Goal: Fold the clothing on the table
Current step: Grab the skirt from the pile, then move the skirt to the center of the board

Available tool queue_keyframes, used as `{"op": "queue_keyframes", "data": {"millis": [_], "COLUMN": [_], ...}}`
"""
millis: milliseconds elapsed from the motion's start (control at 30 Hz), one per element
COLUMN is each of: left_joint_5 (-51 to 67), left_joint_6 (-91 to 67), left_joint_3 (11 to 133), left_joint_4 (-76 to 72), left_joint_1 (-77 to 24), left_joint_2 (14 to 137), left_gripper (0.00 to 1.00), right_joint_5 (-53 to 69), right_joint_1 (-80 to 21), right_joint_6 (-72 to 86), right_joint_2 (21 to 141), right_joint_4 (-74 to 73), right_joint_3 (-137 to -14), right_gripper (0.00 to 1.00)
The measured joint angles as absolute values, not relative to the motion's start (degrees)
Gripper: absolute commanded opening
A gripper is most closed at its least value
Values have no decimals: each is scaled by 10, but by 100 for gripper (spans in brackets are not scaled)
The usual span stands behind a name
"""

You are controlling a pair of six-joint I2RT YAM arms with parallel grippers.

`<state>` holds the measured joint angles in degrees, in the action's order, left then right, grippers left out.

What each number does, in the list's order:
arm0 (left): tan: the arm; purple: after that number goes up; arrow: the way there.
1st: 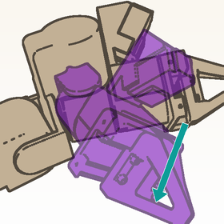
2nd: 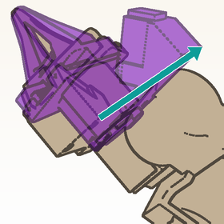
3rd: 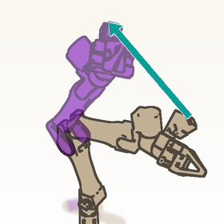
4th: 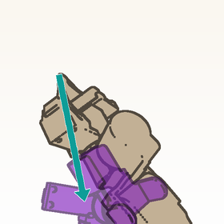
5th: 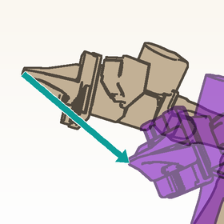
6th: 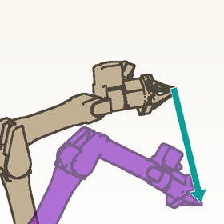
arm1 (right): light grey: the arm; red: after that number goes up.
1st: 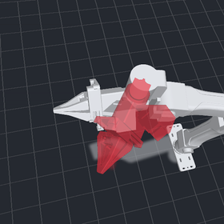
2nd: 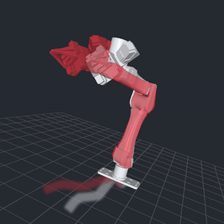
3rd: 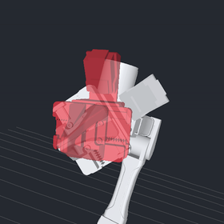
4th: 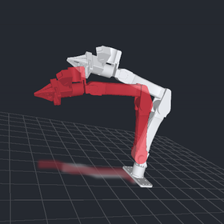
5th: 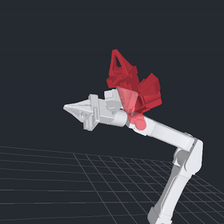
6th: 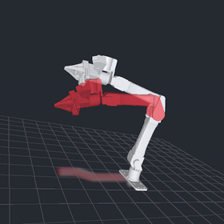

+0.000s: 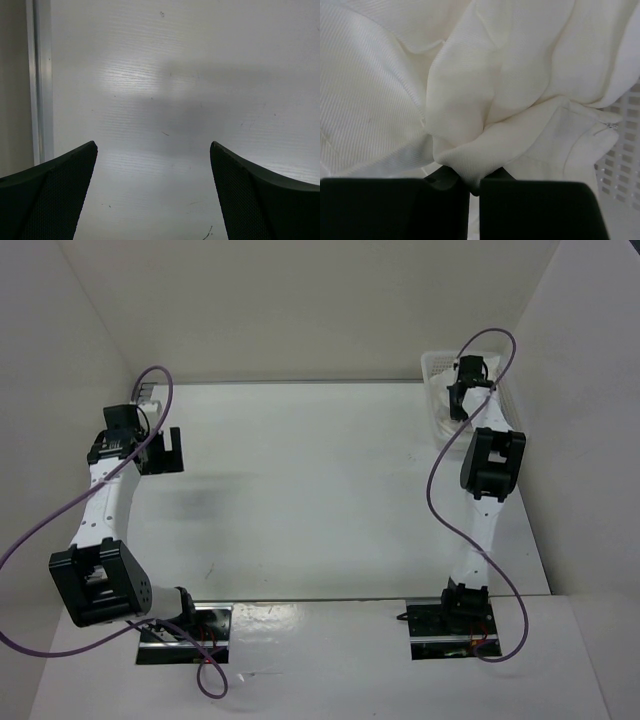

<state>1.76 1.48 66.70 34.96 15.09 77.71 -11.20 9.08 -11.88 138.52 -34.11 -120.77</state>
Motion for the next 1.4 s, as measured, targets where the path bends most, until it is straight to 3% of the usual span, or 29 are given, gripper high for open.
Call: {"op": "queue_keyframes", "data": {"millis": [167, 300, 400, 667, 700, 733, 933, 1200, 1400], "left_joint_5": [19, 23, 29, 43, 46, 49, 57, 65, 63], "left_joint_6": [15, 15, 15, 17, 18, 18, 30, 47, 48], "left_joint_3": [662, 656, 654, 650, 646, 642, 609, 582, 597], "left_joint_4": [349, 350, 350, 352, 352, 352, 361, 389, 409], "left_joint_1": [151, 151, 151, 159, 161, 164, 171, 171, 172], "left_joint_2": [775, 766, 759, 712, 703, 693, 649, 587, 585], "left_gripper": [99, 99, 99, 99, 99, 99, 99, 99, 99], "right_joint_5": [-121, -86, -36, 302, 339, 372, 433, 231, 168], "right_joint_1": [86, 87, 81, -5, -25, -51, -152, -119, -133], "right_joint_6": [-119, -114, -114, -86, -86, -88, -127, -145, -162], "right_joint_2": [1376, 1370, 1275, 1006, 987, 971, 926, 956, 962], "right_joint_4": [-384, -464, -477, -474, -469, -470, -455, -415, -427], "right_joint_3": [-1265, -1431, -1455, -1472, -1460, -1444, -1284, -958, -929], "right_gripper": [0, 0, 0, 3, 29, 97, 99, 99, 99]}}
